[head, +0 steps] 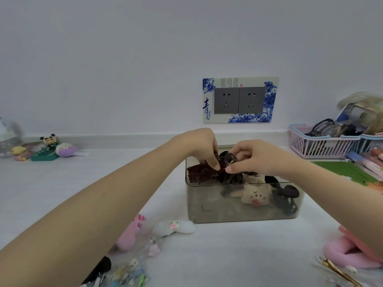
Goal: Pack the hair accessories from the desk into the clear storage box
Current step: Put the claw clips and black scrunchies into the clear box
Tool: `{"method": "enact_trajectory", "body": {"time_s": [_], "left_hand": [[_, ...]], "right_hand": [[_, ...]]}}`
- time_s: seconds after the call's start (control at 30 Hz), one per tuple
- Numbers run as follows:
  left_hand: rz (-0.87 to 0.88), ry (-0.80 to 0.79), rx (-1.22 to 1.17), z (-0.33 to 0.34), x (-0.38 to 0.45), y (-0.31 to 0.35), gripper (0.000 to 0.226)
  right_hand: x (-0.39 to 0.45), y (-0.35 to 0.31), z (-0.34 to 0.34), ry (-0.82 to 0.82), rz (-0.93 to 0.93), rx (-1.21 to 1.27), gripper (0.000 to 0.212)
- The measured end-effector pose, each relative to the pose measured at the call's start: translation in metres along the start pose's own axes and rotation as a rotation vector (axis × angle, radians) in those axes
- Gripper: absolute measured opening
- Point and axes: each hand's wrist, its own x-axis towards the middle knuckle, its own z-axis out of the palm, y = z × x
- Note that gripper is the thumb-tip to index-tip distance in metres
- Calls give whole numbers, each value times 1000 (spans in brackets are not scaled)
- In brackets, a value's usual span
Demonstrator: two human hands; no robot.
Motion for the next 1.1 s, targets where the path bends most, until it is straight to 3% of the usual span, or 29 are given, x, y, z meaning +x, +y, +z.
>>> {"method": "enact_trajectory", "body": {"time_s": [0.1,0.27,0.57,0.77,1.1], "left_hand": [[-4,-10,44,2,0,6,45],[-28,-68,79,6,2,10,58],[-35,-75,125,26,8,-7,45],[2,-41,130,30,9,-14,34],[38,-199,252,16,8,-15,30]], "right_hand": [[-2,0,2,61,-10,-154,40],[-9,-1,-8,97,47,-138,34],[-13,-2,-18,40,54,-152,39],[-10,-5,-16,-67,-5,22,19],[20,1,19,-392,95,335,28]]}}
